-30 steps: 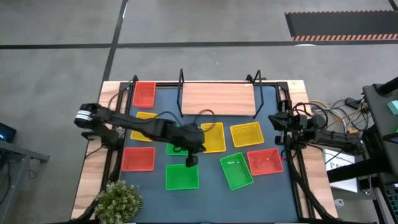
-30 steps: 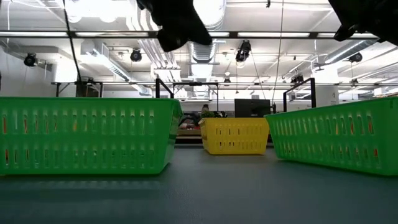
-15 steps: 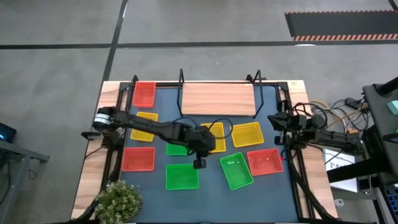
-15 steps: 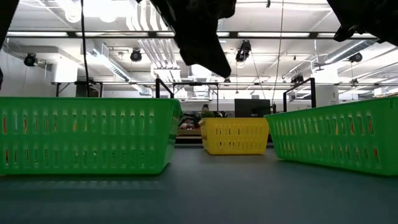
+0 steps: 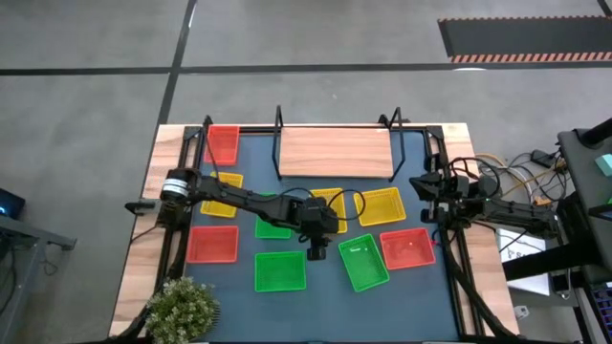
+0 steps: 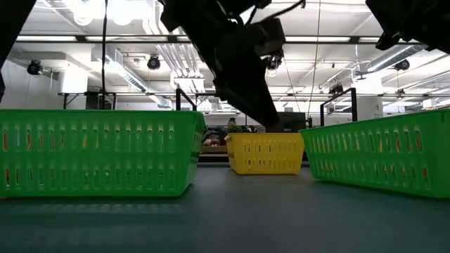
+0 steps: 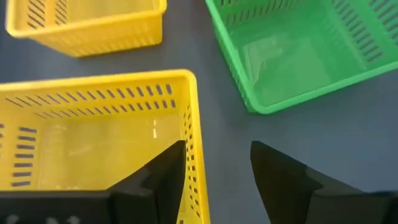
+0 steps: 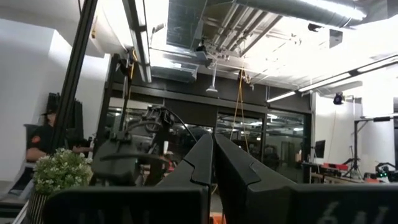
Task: Stack baskets on shelf by color
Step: Put the middle yellow bin on the shelf
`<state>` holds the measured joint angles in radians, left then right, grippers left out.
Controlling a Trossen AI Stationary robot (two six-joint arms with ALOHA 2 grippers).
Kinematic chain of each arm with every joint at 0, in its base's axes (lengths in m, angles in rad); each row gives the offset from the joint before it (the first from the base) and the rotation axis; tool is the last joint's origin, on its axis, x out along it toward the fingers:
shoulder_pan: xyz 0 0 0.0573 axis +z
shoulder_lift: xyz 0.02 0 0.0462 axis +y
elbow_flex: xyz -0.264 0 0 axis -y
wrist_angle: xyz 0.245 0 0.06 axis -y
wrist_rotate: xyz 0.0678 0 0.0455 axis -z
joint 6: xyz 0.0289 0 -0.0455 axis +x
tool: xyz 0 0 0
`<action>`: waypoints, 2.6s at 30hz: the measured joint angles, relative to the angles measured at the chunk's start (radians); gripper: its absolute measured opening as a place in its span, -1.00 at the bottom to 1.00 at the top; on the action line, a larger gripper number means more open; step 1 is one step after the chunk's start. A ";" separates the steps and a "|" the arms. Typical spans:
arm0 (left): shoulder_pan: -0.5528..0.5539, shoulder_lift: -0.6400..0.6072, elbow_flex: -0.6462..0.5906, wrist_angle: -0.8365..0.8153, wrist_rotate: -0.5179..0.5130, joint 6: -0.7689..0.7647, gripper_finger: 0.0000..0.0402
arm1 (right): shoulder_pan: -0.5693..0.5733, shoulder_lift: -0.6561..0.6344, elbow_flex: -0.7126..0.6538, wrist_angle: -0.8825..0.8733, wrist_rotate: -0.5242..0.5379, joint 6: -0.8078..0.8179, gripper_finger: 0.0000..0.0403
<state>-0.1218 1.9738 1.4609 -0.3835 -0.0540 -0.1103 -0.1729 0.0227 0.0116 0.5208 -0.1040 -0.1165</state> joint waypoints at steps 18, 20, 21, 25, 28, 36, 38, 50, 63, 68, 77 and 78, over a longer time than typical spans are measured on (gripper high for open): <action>0.023 0.052 -0.005 0.034 -0.003 -0.067 -0.72 | 0.000 -0.001 0.000 0.000 0.000 -0.006 -0.96; 0.022 0.051 -0.005 0.035 -0.002 -0.068 -0.90 | 0.000 -0.001 0.000 0.000 0.000 -0.006 -0.96; 0.023 0.049 -0.005 0.035 -0.002 -0.068 -0.94 | 0.000 -0.001 0.000 0.000 0.000 -0.006 -0.96; 0.023 0.041 -0.005 0.030 -0.002 -0.066 -0.97 | 0.000 -0.001 0.000 0.000 0.000 -0.006 -0.96; 0.023 0.017 0.002 -0.008 -0.015 -0.034 -0.99 | 0.000 -0.001 0.000 0.000 0.000 -0.006 -0.96; 0.024 -0.113 0.039 -0.077 -0.098 0.194 -1.00 | 0.000 -0.001 0.000 0.002 -0.001 -0.007 -0.96; 0.029 -0.148 0.039 -0.092 -0.153 0.254 -1.00 | 0.000 -0.001 0.000 0.001 0.000 -0.007 -0.96; 0.232 -0.211 -0.019 -0.127 -0.205 0.507 -1.00 | 0.000 -0.001 0.000 0.000 0.000 -0.007 -0.96; 0.421 -0.210 -0.100 -0.076 -0.176 0.570 -1.00 | 0.000 0.000 0.000 -0.025 0.000 -0.007 -0.96; 0.446 -0.210 -0.117 -0.073 -0.169 0.571 -1.00 | 0.000 0.000 0.000 -0.039 -0.001 0.003 -0.96; 0.454 -0.210 -0.153 -0.068 -0.143 0.570 -0.95 | 0.000 0.000 0.000 -0.052 -0.001 0.027 -0.96; 0.454 -0.210 -0.153 -0.068 -0.143 0.570 -0.92 | 0.000 0.000 0.000 -0.052 -0.001 0.028 -0.96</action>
<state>0.3322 1.7634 1.3083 -0.4515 -0.1970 0.4599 -0.1726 0.0224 0.0116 0.4690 -0.1047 -0.0890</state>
